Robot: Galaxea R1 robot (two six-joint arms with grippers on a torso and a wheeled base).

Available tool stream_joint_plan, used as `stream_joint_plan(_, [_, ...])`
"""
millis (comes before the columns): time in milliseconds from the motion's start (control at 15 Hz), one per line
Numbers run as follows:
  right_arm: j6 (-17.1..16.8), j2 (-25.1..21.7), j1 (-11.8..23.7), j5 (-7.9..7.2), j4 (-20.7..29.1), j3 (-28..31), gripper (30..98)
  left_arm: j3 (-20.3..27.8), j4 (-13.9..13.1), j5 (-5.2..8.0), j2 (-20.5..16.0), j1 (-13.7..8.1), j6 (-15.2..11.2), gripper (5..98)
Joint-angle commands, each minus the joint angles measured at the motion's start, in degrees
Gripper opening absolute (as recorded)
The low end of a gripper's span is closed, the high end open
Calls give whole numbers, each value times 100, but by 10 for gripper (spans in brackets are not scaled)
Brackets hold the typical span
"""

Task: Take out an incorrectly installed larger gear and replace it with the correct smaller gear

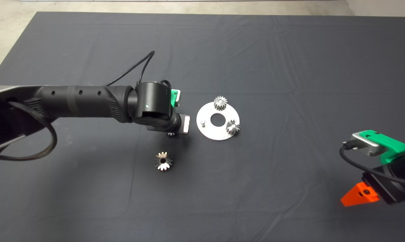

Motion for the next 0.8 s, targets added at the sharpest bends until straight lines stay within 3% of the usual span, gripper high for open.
stream_joint_plan(0, [-16, -12, 119, -589, 224, 37, 978, 89, 37, 274, -28, -64, -27, 507])
stream_joint_plan(733, [-16, -29, 119, -589, 224, 38, 978, 72, 37, 274, -28, -64, -27, 529])
